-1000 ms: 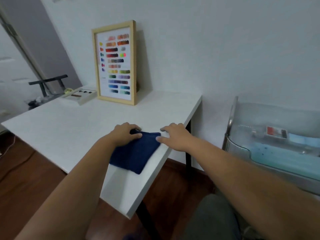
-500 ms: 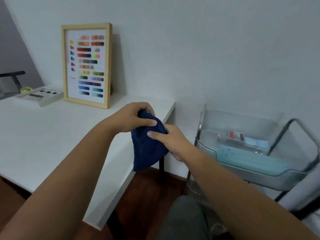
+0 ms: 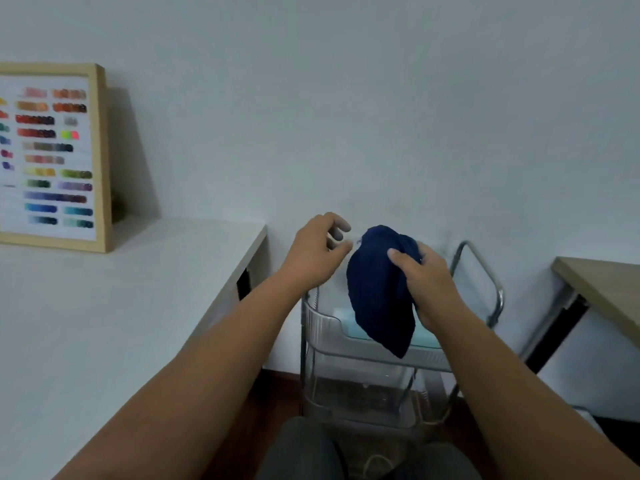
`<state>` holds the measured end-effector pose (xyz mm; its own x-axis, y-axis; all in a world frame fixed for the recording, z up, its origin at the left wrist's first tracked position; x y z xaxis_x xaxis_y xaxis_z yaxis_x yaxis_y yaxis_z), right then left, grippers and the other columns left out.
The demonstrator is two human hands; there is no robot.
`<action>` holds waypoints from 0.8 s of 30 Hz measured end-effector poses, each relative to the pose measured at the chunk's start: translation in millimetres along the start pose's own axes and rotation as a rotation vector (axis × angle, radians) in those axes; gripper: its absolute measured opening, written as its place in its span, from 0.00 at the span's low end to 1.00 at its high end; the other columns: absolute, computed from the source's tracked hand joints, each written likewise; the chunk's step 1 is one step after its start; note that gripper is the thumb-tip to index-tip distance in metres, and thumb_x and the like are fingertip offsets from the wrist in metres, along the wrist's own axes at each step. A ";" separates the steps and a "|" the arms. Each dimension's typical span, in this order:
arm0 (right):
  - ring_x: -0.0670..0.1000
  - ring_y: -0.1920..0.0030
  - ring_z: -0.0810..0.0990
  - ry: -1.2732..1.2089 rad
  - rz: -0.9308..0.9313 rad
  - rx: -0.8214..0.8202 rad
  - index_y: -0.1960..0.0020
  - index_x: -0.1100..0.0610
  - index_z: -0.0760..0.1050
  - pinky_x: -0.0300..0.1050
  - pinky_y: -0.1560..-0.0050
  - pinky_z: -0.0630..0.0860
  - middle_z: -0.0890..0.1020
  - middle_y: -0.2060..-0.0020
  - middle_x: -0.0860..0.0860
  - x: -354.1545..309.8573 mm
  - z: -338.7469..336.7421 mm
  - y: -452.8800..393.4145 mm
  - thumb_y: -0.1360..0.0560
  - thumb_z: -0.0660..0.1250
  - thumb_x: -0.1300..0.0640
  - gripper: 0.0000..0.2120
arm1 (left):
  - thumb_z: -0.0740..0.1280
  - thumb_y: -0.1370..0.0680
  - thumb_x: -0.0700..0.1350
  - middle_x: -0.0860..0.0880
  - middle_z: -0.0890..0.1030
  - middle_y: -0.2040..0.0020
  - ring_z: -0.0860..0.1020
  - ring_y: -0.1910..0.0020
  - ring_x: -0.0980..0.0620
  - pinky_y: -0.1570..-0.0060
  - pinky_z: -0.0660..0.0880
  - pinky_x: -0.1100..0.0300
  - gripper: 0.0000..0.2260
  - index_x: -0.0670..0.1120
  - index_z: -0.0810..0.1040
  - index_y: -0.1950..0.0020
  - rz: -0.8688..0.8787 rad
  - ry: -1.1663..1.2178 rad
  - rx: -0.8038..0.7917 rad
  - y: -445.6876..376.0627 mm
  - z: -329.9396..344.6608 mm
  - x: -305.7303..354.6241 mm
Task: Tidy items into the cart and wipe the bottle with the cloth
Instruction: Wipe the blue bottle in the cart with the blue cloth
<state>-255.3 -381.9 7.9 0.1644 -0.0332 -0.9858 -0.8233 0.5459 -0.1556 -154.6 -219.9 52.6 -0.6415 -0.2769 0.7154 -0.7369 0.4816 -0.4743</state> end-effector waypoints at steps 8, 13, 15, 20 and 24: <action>0.50 0.54 0.80 0.401 -0.058 0.165 0.50 0.48 0.76 0.43 0.60 0.72 0.82 0.54 0.47 -2.8 -98.6 -39.8 0.24 0.64 0.55 0.04 | 0.71 0.24 0.49 0.44 0.74 0.31 0.73 0.33 0.45 0.36 0.69 0.53 0.26 0.46 0.69 0.27 -0.276 -0.606 -0.654 6.5 126.7 -95.5; 0.53 0.61 0.73 1.032 -0.254 0.194 0.37 0.54 0.71 0.45 0.60 0.69 0.77 0.56 0.54 -10.7 -94.1 -54.6 0.21 0.59 0.54 0.13 | 0.73 0.26 0.48 0.43 0.69 0.26 0.69 0.29 0.42 0.33 0.67 0.49 0.31 0.42 0.68 0.25 -0.415 -0.774 -0.938 19.1 146.5 -142.0; 0.52 0.66 0.72 1.100 -0.249 0.125 0.38 0.55 0.69 0.44 0.66 0.67 0.75 0.62 0.53 5.6 -69.1 -54.4 0.20 0.58 0.54 0.13 | 0.74 0.27 0.48 0.43 0.71 0.28 0.72 0.31 0.42 0.35 0.69 0.49 0.32 0.42 0.70 0.26 -0.415 -0.832 -0.975 19.8 149.8 -149.0; 0.58 0.50 0.79 1.033 -0.084 -0.215 0.36 0.55 0.70 0.50 0.51 0.75 0.81 0.47 0.58 95.4 4.3 -40.0 0.21 0.56 0.49 0.17 | 0.75 0.28 0.49 0.45 0.75 0.31 0.75 0.35 0.43 0.36 0.71 0.50 0.31 0.45 0.71 0.27 -0.403 -0.879 -0.963 16.7 153.2 -161.4; 0.59 0.25 0.54 1.111 0.057 -0.538 0.29 0.44 0.65 0.60 0.26 0.46 0.59 0.24 0.53 163.1 40.9 -22.2 0.23 0.44 0.37 0.26 | 0.71 0.24 0.47 0.43 0.79 0.39 0.78 0.41 0.43 0.39 0.73 0.53 0.20 0.43 0.77 0.34 -0.365 -0.880 -1.065 27.0 167.0 -166.1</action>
<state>-188.0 -365.2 -146.9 -0.2131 -0.8568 -0.4696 -0.9760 0.1649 0.1420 -103.6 -299.7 -164.7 -0.6656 -0.7460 -0.0216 -0.6307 0.5467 0.5508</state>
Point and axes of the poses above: each hand's wrist, its own y-axis away from the middle knuckle, its own z-axis out of the palm, x = y × z, the point moved 10 cm from there along -y, towards the middle knuckle
